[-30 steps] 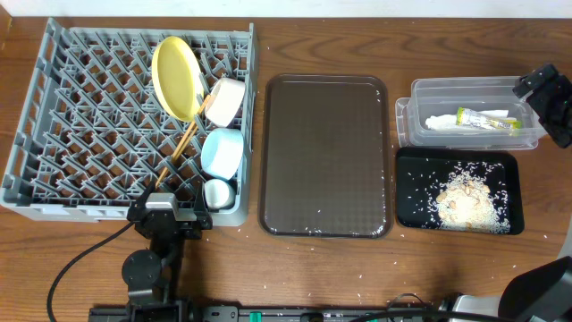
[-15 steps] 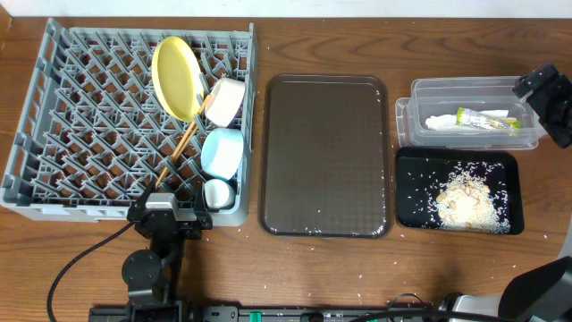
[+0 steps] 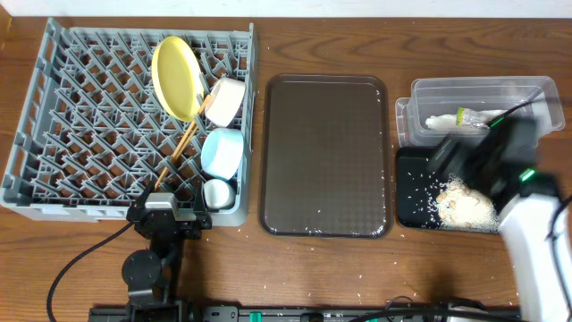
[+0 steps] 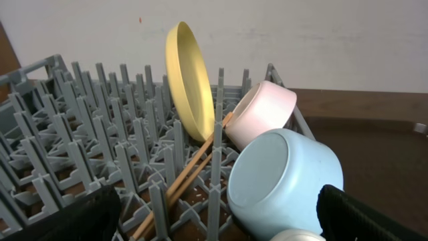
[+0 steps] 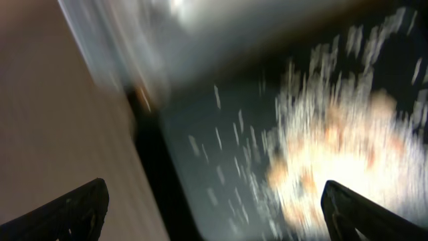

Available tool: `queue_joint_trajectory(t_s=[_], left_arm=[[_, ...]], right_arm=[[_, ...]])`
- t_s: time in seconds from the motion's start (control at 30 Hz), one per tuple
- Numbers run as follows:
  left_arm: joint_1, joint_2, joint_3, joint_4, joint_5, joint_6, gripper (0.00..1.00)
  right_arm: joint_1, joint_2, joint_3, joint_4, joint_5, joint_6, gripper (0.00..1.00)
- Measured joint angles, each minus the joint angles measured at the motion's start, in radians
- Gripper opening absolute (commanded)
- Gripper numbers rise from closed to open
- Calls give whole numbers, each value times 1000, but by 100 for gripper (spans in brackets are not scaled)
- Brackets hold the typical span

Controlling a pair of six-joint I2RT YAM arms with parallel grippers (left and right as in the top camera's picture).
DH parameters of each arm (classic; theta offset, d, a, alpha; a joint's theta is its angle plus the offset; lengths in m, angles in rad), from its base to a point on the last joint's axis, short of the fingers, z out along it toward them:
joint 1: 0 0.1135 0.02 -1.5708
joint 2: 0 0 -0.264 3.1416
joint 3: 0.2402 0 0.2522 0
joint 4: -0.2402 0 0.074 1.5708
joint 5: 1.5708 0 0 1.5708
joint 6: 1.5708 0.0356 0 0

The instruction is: Sort waste into correct bins and load items into the dishwasher

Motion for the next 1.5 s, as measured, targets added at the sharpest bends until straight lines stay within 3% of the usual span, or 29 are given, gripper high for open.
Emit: queue_joint_trajectory(t_s=[0.13,0.33,0.77,1.07,1.5], left_arm=[[0,0,0,0,0,0,93],[0,0,0,0,0,0,93],[0,0,-1,0,-7,0,93],[0,0,-1,0,-7,0,93],[0,-1,-1,0,-7,0,93]], right_arm=[[144,-137,-184,-21,186,-12,99],[172,-315,-279,53,312,-13,99],[173,-817,-652,575,247,-67,99],[218,-1025,-837,654,219,-137,99],[230,-1227,-888,679,216,-161,99]])
